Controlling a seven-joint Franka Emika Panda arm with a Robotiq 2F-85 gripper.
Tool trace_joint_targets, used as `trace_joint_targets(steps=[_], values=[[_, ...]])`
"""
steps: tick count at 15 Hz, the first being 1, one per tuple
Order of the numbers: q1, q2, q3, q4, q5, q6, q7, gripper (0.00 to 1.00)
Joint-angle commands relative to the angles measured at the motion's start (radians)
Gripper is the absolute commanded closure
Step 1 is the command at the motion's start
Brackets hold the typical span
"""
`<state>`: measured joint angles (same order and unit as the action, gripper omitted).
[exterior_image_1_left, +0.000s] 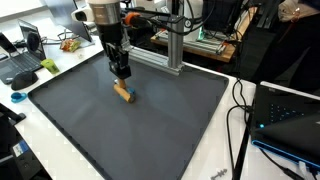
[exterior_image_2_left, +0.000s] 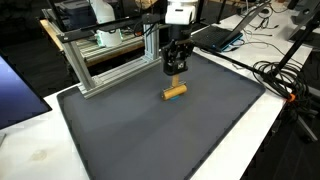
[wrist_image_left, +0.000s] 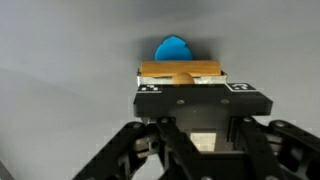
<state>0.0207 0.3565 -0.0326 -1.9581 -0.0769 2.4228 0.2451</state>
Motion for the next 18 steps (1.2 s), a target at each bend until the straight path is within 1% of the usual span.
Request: trace_joint_targets(steps=[1, 3, 18], values=[[0.007, 0.044, -0.013, 0.009, -0.008, 0.032, -0.008, 0.78], [0.013, 0.045, -0.021, 0.008, -0.024, 0.046, 0.008, 0.78], [0.013, 0.053, -0.024, 0.006, -0.033, 0.078, 0.0, 0.78]])
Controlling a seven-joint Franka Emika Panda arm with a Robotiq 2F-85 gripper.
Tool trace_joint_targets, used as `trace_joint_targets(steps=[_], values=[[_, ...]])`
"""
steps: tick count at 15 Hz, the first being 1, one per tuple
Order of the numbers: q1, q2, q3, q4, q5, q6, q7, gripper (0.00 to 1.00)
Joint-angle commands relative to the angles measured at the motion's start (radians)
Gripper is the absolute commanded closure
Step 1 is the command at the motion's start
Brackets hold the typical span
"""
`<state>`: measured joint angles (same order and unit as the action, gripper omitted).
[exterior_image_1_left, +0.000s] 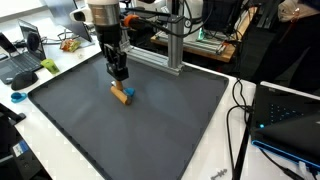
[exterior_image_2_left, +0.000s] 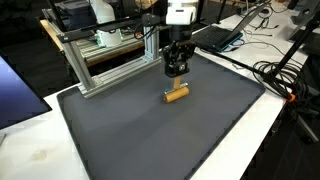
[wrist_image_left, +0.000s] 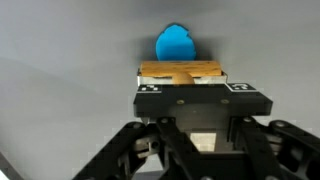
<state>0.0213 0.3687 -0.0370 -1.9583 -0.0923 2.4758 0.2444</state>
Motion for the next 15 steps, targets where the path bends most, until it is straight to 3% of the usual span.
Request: trace_joint_targets(steps=[1, 7, 15], values=[[0.009, 0.043, -0.015, 0.011, -0.006, 0.003, -0.012, 0.78], [-0.017, 0.041, 0.02, 0.044, 0.064, -0.133, -0.119, 0.78], [-0.015, 0.057, 0.015, 0.075, 0.059, -0.203, -0.136, 0.78]])
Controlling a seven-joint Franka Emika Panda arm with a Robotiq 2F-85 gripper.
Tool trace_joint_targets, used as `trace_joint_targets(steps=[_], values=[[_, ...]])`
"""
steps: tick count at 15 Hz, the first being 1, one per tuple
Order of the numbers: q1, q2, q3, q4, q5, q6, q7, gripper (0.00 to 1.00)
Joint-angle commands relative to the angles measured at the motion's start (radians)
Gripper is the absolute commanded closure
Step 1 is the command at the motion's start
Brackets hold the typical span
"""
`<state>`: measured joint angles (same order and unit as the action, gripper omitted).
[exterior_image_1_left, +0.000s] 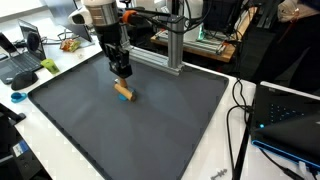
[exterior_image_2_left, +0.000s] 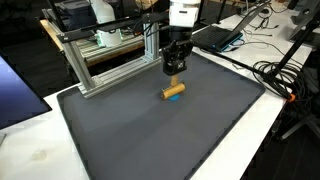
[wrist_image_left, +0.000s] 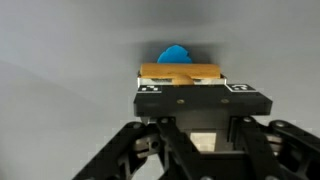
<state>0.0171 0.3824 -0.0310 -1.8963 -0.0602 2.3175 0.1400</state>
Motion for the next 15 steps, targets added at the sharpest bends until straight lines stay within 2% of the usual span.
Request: trace_joint_targets(steps=[1, 15], values=[[-0.011, 0.046, 0.009, 0.015, 0.027, -0.05, -0.033, 0.78], [-0.019, 0.053, 0.018, 0.03, 0.051, -0.104, -0.081, 0.78]])
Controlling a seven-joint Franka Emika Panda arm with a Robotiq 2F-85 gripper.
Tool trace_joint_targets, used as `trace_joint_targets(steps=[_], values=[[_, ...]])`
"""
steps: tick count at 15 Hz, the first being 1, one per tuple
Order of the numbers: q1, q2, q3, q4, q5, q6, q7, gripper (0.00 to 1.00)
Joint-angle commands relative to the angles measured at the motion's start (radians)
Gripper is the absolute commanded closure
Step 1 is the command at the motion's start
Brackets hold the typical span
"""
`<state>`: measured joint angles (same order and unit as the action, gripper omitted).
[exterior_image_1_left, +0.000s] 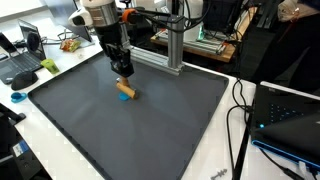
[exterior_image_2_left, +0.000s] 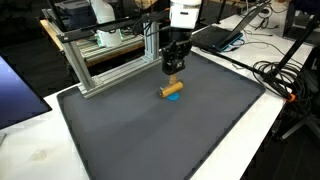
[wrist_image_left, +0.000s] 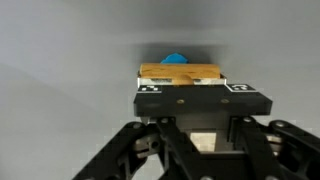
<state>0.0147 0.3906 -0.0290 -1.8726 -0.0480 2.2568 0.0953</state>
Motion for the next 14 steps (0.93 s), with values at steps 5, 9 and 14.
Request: trace_joint_targets(steps=[5, 9, 14], values=[[-0.018, 0.045, 0.016, 0.008, 0.044, -0.061, -0.047, 0.78], [-0.017, 0.045, 0.015, 0.009, 0.043, -0.069, -0.049, 0.78], [-0.018, 0.04, 0.013, 0.008, 0.042, -0.073, -0.049, 0.78]])
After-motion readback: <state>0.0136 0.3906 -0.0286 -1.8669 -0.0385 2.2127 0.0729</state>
